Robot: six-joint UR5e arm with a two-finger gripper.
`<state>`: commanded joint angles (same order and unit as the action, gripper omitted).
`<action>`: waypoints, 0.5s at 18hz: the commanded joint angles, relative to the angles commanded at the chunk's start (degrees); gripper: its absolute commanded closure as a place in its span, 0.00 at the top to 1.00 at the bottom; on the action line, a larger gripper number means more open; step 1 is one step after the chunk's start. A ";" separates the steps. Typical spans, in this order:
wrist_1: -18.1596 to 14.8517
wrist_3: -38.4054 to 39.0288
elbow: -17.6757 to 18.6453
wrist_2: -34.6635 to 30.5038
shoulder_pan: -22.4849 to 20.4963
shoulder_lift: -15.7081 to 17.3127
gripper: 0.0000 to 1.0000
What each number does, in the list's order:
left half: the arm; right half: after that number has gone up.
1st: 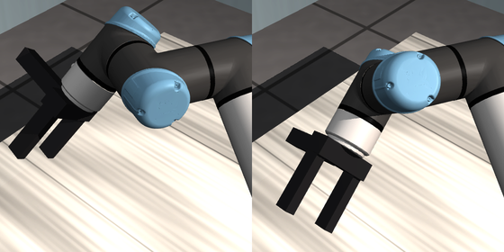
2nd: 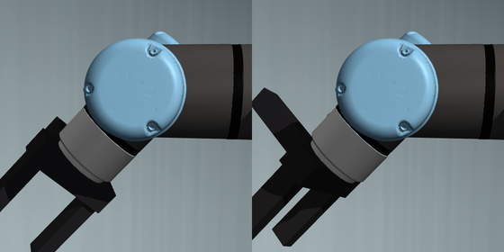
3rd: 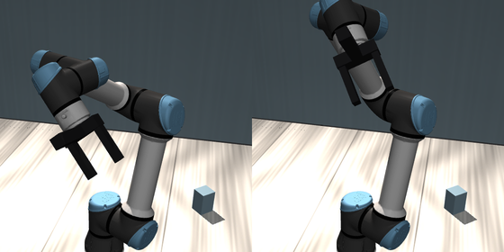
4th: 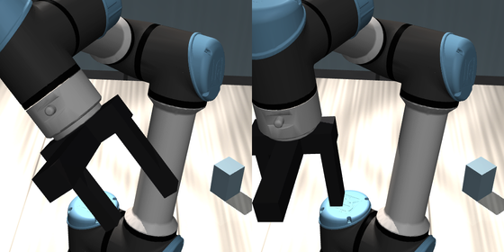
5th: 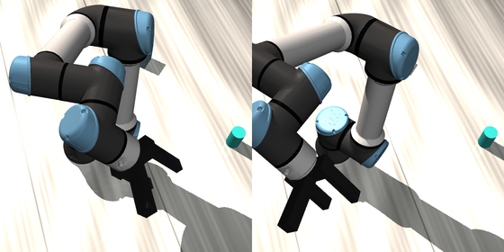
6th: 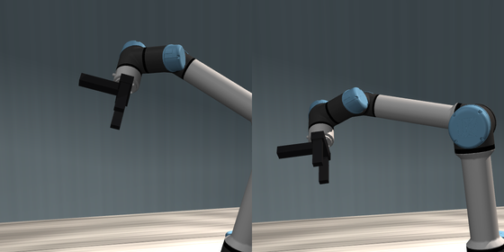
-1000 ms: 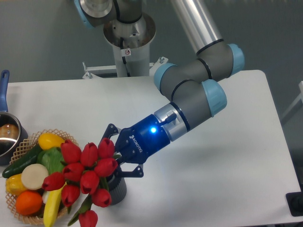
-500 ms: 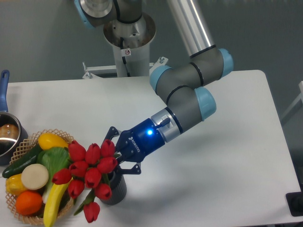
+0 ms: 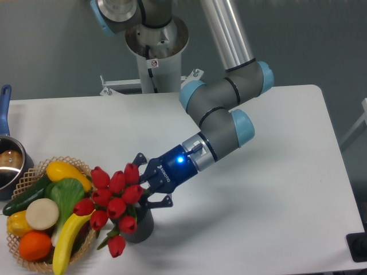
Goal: Insert the flowers into the vase
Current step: 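Open the gripper to release the tulips and pull back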
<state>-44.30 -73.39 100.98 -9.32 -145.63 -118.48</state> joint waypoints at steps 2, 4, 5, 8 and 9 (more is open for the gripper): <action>0.00 0.00 0.88 0.00 -0.70 0.44 0.86; -0.09 0.09 1.50 0.09 -1.93 1.32 0.99; -0.09 0.09 1.67 0.09 -2.29 1.75 1.00; -0.26 0.52 1.94 -0.09 -4.39 2.90 1.00; -0.26 0.79 2.03 -0.17 -5.09 2.99 1.00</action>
<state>-44.56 -72.60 103.01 -9.49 -150.73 -115.49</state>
